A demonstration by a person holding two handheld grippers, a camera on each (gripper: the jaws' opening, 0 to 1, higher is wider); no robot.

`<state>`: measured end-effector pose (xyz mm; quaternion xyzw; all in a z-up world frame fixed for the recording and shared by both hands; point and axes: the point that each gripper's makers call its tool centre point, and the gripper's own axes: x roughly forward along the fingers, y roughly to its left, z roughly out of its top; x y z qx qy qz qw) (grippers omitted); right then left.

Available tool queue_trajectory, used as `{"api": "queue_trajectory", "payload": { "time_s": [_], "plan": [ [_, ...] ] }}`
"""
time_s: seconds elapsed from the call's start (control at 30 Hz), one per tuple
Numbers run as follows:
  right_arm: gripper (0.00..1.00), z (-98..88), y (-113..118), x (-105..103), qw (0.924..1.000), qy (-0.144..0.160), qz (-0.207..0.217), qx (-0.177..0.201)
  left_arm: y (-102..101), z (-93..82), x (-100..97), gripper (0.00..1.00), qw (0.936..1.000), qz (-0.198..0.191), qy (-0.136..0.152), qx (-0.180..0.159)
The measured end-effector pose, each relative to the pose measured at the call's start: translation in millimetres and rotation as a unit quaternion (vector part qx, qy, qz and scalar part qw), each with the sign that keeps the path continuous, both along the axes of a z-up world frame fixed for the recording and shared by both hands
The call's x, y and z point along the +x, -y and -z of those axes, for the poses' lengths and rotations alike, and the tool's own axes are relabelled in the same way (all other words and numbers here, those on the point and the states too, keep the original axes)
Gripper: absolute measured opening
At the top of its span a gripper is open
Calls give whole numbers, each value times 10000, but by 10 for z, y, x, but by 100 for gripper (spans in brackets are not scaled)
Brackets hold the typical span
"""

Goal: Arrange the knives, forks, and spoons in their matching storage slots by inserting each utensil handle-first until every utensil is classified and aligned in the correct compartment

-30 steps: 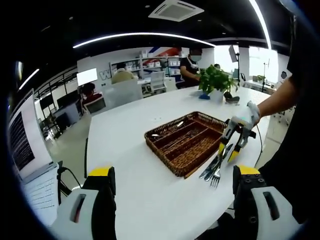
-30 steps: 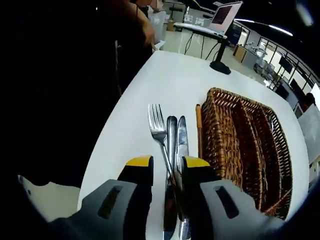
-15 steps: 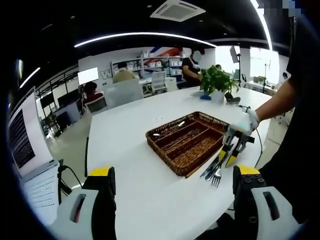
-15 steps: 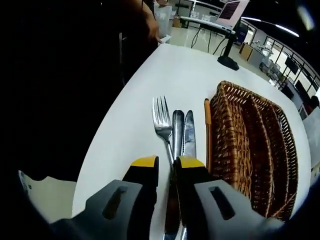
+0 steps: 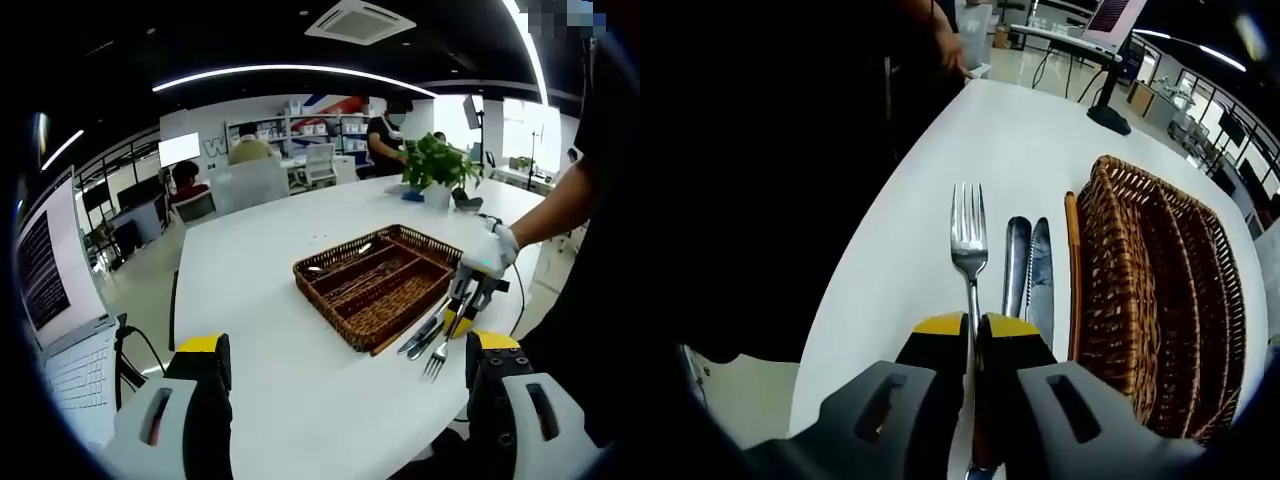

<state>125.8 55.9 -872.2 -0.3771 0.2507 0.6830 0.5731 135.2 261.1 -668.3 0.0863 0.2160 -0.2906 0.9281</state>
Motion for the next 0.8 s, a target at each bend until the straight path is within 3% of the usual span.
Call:
{"api": "queue_trajectory", "payload": {
  "time_s": [0.13,0.23,0.33,0.47,0.8],
  "plan": [
    [7,4,-26,-11,9999,-95,-69,22,-7,8,-10,99,10000,1,-12,8],
    [6,13,-59,-53,9993,-335,-103,93,-12,7,-22,99,10000,-1,-20,14],
    [3,14,-87,-80,9988,-287,-334,207,-18,2,-25,99,10000,-11,-17,21],
    [2,18,-66,-52,9990,-448,31,46,-26,0,-22,99,10000,-16,-14,27],
    [0,-27,-39,-43,9984,-387,268,-305,-1,-10,19,99,10000,19,8,13]
  ]
}}
